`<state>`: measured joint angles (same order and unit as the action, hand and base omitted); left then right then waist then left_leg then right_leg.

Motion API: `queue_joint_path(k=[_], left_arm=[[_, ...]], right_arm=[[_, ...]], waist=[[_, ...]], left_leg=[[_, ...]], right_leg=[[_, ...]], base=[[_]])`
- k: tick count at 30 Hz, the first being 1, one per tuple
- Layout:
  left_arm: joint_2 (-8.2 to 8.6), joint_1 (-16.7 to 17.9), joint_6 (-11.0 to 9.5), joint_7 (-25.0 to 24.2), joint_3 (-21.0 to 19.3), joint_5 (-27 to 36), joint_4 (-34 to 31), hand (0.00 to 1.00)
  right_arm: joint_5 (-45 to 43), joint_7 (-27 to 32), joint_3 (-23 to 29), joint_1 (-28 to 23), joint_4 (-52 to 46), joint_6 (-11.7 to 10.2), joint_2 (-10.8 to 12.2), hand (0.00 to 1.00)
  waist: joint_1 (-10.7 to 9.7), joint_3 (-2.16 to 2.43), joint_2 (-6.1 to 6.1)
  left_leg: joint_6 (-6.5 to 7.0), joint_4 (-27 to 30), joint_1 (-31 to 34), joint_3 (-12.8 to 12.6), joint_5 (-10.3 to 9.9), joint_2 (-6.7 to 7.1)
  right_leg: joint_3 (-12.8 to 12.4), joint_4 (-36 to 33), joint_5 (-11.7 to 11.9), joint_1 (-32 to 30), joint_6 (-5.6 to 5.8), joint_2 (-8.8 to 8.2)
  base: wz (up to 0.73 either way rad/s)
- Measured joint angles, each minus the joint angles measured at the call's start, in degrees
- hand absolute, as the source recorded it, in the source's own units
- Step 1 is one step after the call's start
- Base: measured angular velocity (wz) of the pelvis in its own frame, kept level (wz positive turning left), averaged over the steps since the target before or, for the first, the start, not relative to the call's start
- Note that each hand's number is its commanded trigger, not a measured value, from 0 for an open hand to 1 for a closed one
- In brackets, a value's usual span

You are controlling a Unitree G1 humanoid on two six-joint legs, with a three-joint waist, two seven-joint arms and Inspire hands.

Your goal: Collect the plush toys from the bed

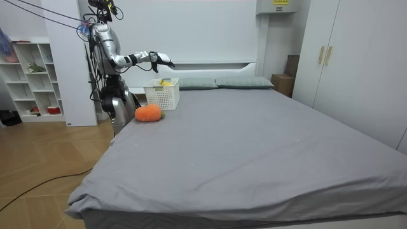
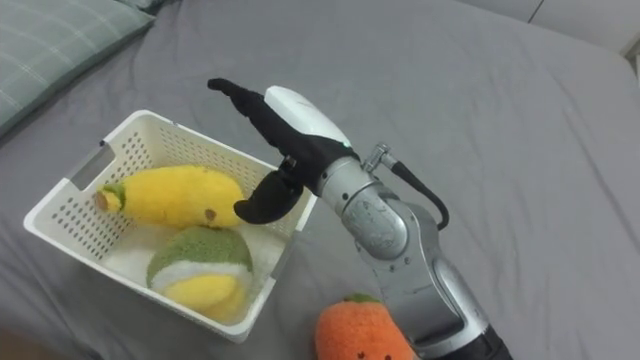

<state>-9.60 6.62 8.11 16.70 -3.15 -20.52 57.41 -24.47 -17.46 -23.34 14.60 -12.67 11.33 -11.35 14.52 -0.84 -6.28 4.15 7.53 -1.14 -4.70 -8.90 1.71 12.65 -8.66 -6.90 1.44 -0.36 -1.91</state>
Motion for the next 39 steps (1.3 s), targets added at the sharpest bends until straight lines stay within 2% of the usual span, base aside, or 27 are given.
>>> queue_joint_path(k=[9, 14, 17, 20, 25, 27, 28, 32, 39], left_arm=[[0.11, 0.1, 0.1, -1.1, -0.3, -0.4, 0.0, 0.00], [0.91, 0.4, 0.0, -1.1, -1.2, -0.3, 0.0, 0.00], [1.54, 0.7, -0.4, -0.9, -1.3, -0.4, 0.0, 0.00], [1.66, 1.8, -0.5, -0.1, -1.5, -0.4, 0.0, 0.00], [2.46, 3.2, -0.9, 0.5, -5.7, -0.4, 0.0, 0.00], [2.46, 3.4, -1.0, 0.5, -6.7, -0.3, 0.0, 0.00], [2.46, 3.6, -1.1, 0.6, -6.9, -0.3, 0.0, 0.00], [2.43, 4.5, -1.2, 0.7, -7.0, -0.4, 0.0, 0.00], [2.38, 5.4, -1.2, 0.7, -7.3, -0.4, -0.2, 0.00]], right_arm=[[1.1, 0.5, 2.8, -0.3, 0.0, 0.0, 0.1, 0.00], [2.0, 1.7, 6.4, -0.8, 0.0, -1.4, 0.1, 0.00], [3.1, 4.1, 8.8, -4.1, 0.0, -2.1, 0.1, 0.00], [3.9, 5.1, 11.3, -7.9, 0.0, -2.0, 0.1, 0.00], [5.3, 6.5, 17.0, -14.0, 0.0, -2.1, 0.0, 0.00], [6.6, 7.1, 19.1, -15.5, 0.1, -2.1, 0.0, 0.00], [6.9, 7.4, 20.2, -16.3, 0.1, -2.1, 0.0, 0.00], [7.2, 9.2, 22.0, -18.3, 1.2, -2.5, -0.1, 0.00], [6.9, 10.2, 22.5, -20.4, 3.0, -2.5, -0.6, 0.00]], waist=[[-0.7, 0.08, 0.25], [-2.0, 0.27, 1.04], [-2.4, 0.32, 1.24], [-4.0, 0.24, 1.43], [-5.9, 0.28, 1.80], [-6.5, 0.52, 1.91], [-6.9, 0.85, 2.00], [-8.0, 1.19, 2.24], [-9.6, 1.11, 2.20]], left_leg=[[0.00, 0.0, 0.0, 0.1, 0.0, 0.01], [0.01, 0.1, -0.5, 0.1, 0.0, 0.03], [0.01, 0.1, -1.0, 0.0, 0.0, -0.02], [0.00, 0.1, -1.3, -0.1, 0.0, -0.02], [-0.02, 0.2, -1.5, -1.5, -0.2, -0.10], [-0.02, 0.2, -1.6, -1.8, -0.2, -0.11], [-0.01, 0.2, -1.7, -1.9, -0.2, -0.12], [-0.03, 0.1, -2.7, -3.0, -0.2, -0.26], [-0.08, 0.2, -2.7, -3.7, -0.7, -0.43]], right_leg=[[0.1, 0.0, 0.0, 0.2, 0.01, -0.02], [0.1, 0.0, 0.0, 0.7, 0.01, -0.07], [0.1, 0.0, 0.0, 1.0, 0.02, -0.05], [-0.1, 0.0, 0.0, 1.4, 0.07, -0.05], [-1.6, 0.0, -0.1, 1.4, 0.09, 0.00], [-1.7, 0.0, -0.1, 1.3, 0.09, 0.00], [-1.9, 0.0, -0.1, 1.4, 0.09, 0.01], [-2.7, -0.2, 0.0, 1.6, 0.08, 0.17], [-3.3, -0.6, 0.0, 1.6, 0.05, 0.27]], base=[[0.00], [0.01], [0.00], [-0.02], [-0.16], [-0.04], [-0.08], [-0.15], [-0.05]])
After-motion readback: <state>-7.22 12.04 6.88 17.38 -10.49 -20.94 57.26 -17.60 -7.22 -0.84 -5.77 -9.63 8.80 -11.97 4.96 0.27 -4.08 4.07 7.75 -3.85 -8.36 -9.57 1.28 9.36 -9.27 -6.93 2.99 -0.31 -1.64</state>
